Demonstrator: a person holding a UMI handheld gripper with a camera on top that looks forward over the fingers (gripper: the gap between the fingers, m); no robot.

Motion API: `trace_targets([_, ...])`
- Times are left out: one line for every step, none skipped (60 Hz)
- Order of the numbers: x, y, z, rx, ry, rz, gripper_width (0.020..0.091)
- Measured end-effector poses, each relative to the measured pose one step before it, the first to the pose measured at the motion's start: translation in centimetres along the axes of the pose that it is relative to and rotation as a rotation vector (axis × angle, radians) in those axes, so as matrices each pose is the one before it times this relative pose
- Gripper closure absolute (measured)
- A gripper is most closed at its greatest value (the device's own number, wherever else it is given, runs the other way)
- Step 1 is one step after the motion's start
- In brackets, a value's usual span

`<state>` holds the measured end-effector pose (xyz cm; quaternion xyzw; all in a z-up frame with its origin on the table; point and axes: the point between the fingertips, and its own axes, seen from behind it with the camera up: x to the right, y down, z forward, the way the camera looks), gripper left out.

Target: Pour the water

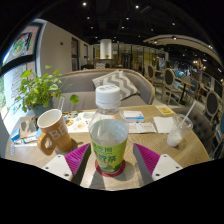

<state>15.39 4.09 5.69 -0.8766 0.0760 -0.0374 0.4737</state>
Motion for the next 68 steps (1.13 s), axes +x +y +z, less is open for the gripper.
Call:
trace_targets([-0.151, 0.035, -0.455, -0.01306, -0.00157, 0.0032, 0.0259])
trace_targets([-0.125, -0.118, -0.528, -0.00647, -0.00175, 0.003, 0.0258])
trace_targets([-0.104, -0.2, -0.569, -0.00248, -0.00112, 0.003, 0.0255])
trace_targets([0.006, -0.163, -0.52, -0.00375, -0.00038, 0.0035, 0.0249])
trace_targets([-0.073, -0.071, -0.645, -0.00755, 0.00221, 0.0043, 0.0246])
trace_targets([-0.183, 0.03, -0.717, -0.01013, 0.00357, 0.0028, 0.0245])
trace_targets([-0.123, -0.008, -0.712, -0.0094, 0.00139, 0.0028, 0.0244])
trace_targets([-0.115, -0.008, -0.776, -0.00902, 0.00224, 0.0035, 0.0246])
trace_targets([-0.14, -0.035, -0.797, -0.00862, 0.00279, 0.0051, 0.0251])
trace_targets([-0.161, 0.013, -0.856, -0.00901, 0.00228, 0.0064, 0.025])
trace_targets([-0.093, -0.057, -0.815, -0.01052, 0.00122, 0.006, 0.0249])
trace_targets([-0.146, 0.169, -0.947, -0.00997, 0.00185, 0.0036, 0.0251])
trace_targets([-0.21, 0.101, -0.92, -0.00978, 0.00093, 0.0035, 0.0251])
trace_targets([-0.235, 0.08, -0.98, -0.00774, -0.0012, 0.0034, 0.0248])
trace_targets([-0.295, 0.044, -0.947, -0.00502, -0.00305, 0.0036, 0.025])
trace_targets([-0.323, 0.021, -0.923, -0.00335, -0.00336, 0.0022, 0.025])
trace_targets([-0.246, 0.058, -0.962, -0.00388, -0.00136, 0.0008, 0.025])
trace_targets([-0.21, 0.064, -0.91, -0.00771, 0.00255, 0.0, 0.0249])
trace_targets([-0.257, 0.246, -0.911, -0.00705, 0.00338, -0.0024, 0.0249])
trace_targets([-0.187, 0.228, -0.874, -0.00812, 0.00325, -0.0058, 0.0251])
trace_targets([-0.192, 0.251, -0.864, -0.0083, 0.00324, -0.0106, 0.0251])
trace_targets([-0.132, 0.216, -0.844, -0.00668, 0.0045, -0.0133, 0.0248])
trace_targets([-0.124, 0.123, -0.869, -0.00247, 0.00517, -0.012, 0.0246])
trace_targets([-0.182, -0.05, -0.933, 0.0, 0.00301, -0.0079, 0.0248])
trace_targets([-0.242, 0.02, -0.805, 0.0026, 0.00125, -0.0078, 0.0247])
trace_targets([-0.325, 0.053, -0.903, -0.00058, -0.00139, -0.0073, 0.0247])
trace_targets([-0.326, 0.115, -0.747, 0.00024, -0.00249, -0.0067, 0.0248])
trace_targets([-0.306, 0.127, -0.707, -0.00072, -0.00195, -0.0041, 0.0248])
trace_targets([-0.303, 0.129, -0.672, -0.00161, -0.00163, -0.0021, 0.0248])
trace_targets([-0.328, 0.114, -0.642, -0.0014, -0.00295, -0.002, 0.0245])
trace_targets([-0.36, 0.069, -0.609, -0.00006, -0.00454, -0.0029, 0.0246])
trace_targets([-0.244, -0.068, -0.771, 0.00106, -0.00347, -0.0032, 0.0247])
trace_targets([-0.322, 0.078, -0.55, 0.0008, -0.00328, -0.002, 0.0247])
trace_targets([-0.312, 0.102, -0.527, 0.00024, -0.00299, -0.0024, 0.0246])
trace_targets([-0.29, 0.058, -0.487, 0.0008, -0.00296, -0.0041, 0.0247])
trace_targets([-0.24, 0.036, -0.474, 0.00228, -0.00229, -0.0056, 0.0246])
trace_targets([-0.208, -0.004, -0.459, 0.00338, -0.00086, -0.0062, 0.0247])
trace_targets([-0.142, -0.014, -0.43, 0.00347, 0.0011, -0.0046, 0.0245])
trace_targets([-0.11, -0.088, -0.72, 0.00127, 0.00174, -0.003, 0.0246])
trace_targets([-0.144, 0.012, -0.41, 0.00329, 0.00119, -0.0033, 0.0247])
trace_targets([-0.188, 0.016, -0.36, 0.00271, 0.00028, -0.0038, 0.0245])
trace_targets([-0.187, 0.025, -0.3, 0.0019, -0.00072, -0.0039, 0.0249])
trace_targets([-0.162, 0.035, -0.28, 0.00103, -0.0009, -0.0036, 0.0249])
trace_targets([-0.172, 0.011, -0.285, 0.00143, -0.00156, -0.0028, 0.0247])
trace_targets([-0.177, -0.012, -0.249, 0.00198, -0.00271, -0.0024, 0.0248])
trace_targets([-0.144, -0.032, -0.214, 0.00196, -0.0023, -0.0023, 0.0248])
trace_targets([-0.008, 0.021, -0.028, 0.00301, -0.00022, -0.002, 0.0248])
trace_targets([-0.099, -0.028, -0.231, 0.00261, 0.00138, -0.0011, 0.0249])
trace_targets([-0.055, -0.037, -0.157, 0.00192, 0.00214, -0.0001, 0.0248])
trace_targets([-0.079, -0.017, -0.113, 0.00051, 0.00066, -0.0003, 0.0247])
trace_targets([-0.1, -0.013, -0.143, -0.00005, -0.00123, -0.0017, 0.0248])
trace_targets([-0.126, -0.011, -0.12, 0.00053, -0.00237, -0.0031, 0.0246])
trace_targets([-0.116, 0.002, -0.086, 0.00082, -0.00217, -0.0038, 0.0248])
trace_targets([-0.098, 0.001, -0.125, -0.00013, -0.00159, -0.0036, 0.0247])
trace_targets([-0.08, 0.019, -0.111, -0.0004, -0.00058, -0.0035, 0.0247])
trace_targets([-0.033, 0.017, -0.102, -0.00072, 0.00021, -0.0038, 0.0247])
trace_targets([-0.051, 0.0, -0.109, -0.00066, -0.00063, -0.003, 0.0249])
trace_targets([-0.084, 0.011, -0.12, -0.00062, -0.0022, -0.0005, 0.0248])
trace_targets([-0.054, 0.031, -0.094, -0.00018, -0.00264, 0.0012, 0.0248])
trace_targets([-0.022, -0.001, -0.074, 0.00019, -0.00138, 0.0016, 0.0249])
trace_targets([0.038, -0.024, -0.083, 0.00097, 0.0016, 0.0011, 0.0247])
trace_targets([0.077, 0.017, -0.038, 0.0018, 0.00448, -0.0003, 0.0248])
trace_targets([0.062, -0.015, -0.033, 0.00255, 0.00517, -0.0043, 0.0249])
trace_targets([0.048, -0.024, 0.001, 0.003, 0.00297, -0.0072, 0.0247])
trace_targets([-0.066, 0.008, 0.017, 0.00157, -0.00029, -0.0069, 0.0247])
trace_targets([-0.099, 0.005, 0.001, 0.00043, -0.00251, -0.0037, 0.0247])
trace_targets([-0.14, 0.037, 0.001, -0.00078, -0.00428, -0.001, 0.0248])
trace_targets([-0.12, 0.062, -0.008, -0.00247, -0.00395, 0.0007, 0.025])
